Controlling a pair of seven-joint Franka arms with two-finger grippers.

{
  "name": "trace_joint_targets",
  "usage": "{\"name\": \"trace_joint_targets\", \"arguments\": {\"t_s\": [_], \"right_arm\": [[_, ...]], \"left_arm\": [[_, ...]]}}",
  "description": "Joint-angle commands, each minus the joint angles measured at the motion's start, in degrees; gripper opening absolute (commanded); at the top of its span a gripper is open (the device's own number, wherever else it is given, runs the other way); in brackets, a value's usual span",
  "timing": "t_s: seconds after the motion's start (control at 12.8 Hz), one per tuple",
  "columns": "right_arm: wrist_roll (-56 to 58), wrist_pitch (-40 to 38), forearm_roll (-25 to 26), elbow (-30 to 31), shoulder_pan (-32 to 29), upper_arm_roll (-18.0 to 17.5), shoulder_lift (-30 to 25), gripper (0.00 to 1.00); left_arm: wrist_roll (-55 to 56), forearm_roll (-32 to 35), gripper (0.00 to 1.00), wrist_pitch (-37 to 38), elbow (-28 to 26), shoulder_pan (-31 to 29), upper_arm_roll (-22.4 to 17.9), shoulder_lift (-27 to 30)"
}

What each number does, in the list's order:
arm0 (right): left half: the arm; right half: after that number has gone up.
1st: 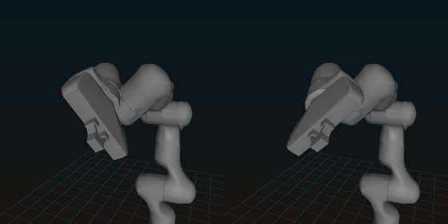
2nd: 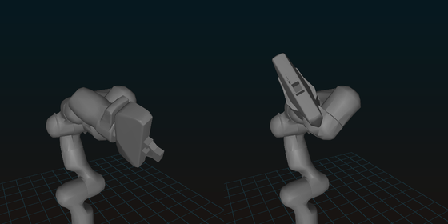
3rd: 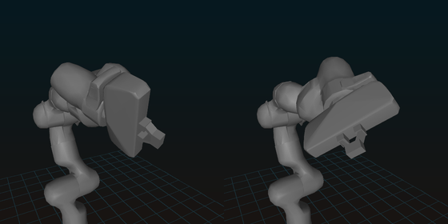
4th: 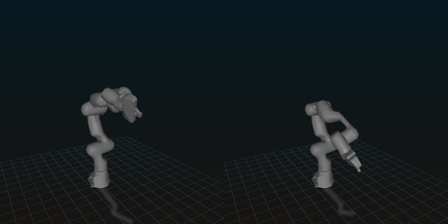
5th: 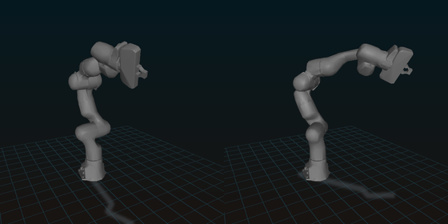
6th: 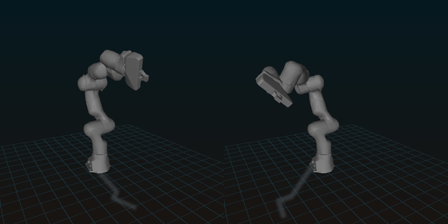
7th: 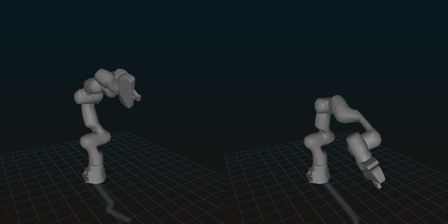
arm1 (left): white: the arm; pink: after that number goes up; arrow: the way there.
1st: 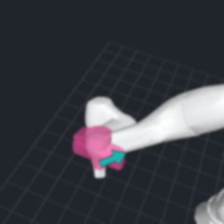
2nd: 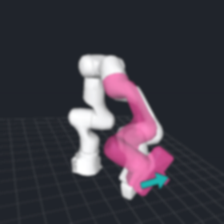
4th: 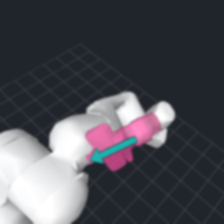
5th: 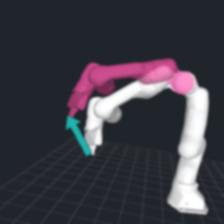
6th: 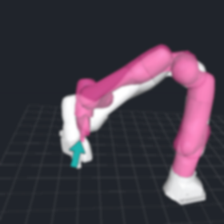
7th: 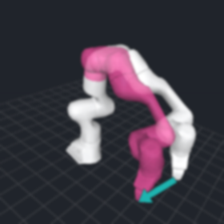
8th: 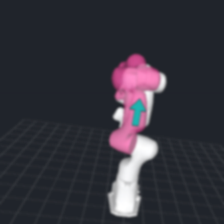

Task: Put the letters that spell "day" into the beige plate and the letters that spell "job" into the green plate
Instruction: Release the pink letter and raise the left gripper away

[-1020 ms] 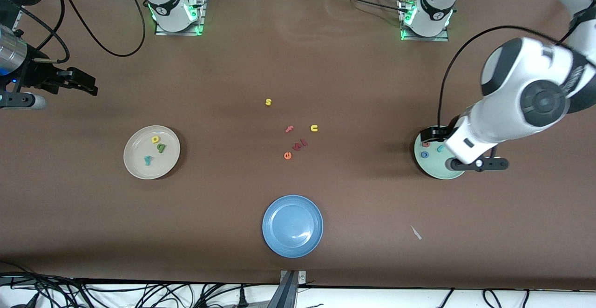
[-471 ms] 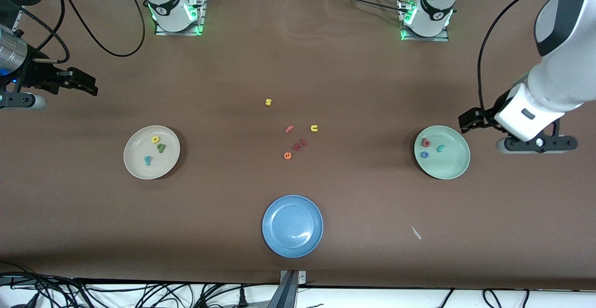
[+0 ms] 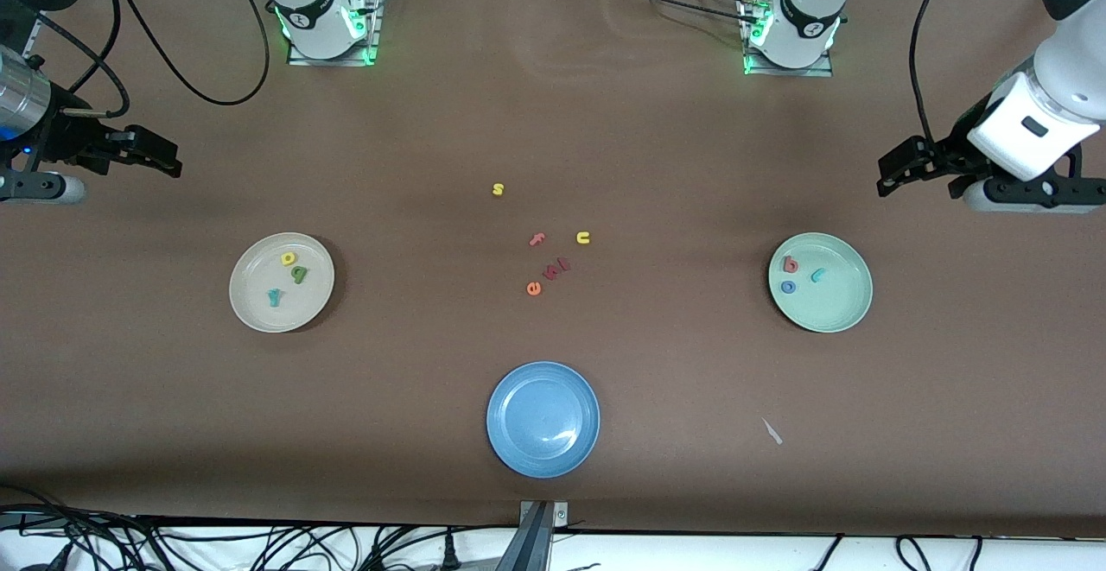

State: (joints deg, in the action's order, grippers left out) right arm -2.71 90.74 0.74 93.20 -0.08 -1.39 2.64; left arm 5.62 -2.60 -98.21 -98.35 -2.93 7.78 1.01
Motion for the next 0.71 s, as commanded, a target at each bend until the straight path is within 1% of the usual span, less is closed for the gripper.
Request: {"name": "trace_joint_targets", "arguments": {"t_s": [0.0, 0.16, 0.39, 0.63], "right_arm": [[-0.7, 0.3, -1.0, 0.6, -0.4, -0.2, -0.5, 1.00], [-0.7, 0.3, -1.0, 0.6, -0.4, -0.2, -0.5, 1.00], [-0.7, 0.3, -1.0, 0.6, -0.4, -0.2, -0.5, 1.00], [-0.7, 0.2, -1.0, 0.6, -0.4, -0.2, -0.5, 1.00]], "left_arm": [[-0.7, -0.5, 1.00, -0.8, -2.0, 0.6, -0.8, 2.5], [-0.8, 2.3, 1.00, 1.8, -1.5, 0.7, -0.8, 2.3], [-0.8, 2.9, 1.00, 5.7, 2.9, 1.5, -0.7, -0.1], [-0.5, 2.7, 1.00, 6.9, 2.9, 1.3, -0.6, -0.3]]}}
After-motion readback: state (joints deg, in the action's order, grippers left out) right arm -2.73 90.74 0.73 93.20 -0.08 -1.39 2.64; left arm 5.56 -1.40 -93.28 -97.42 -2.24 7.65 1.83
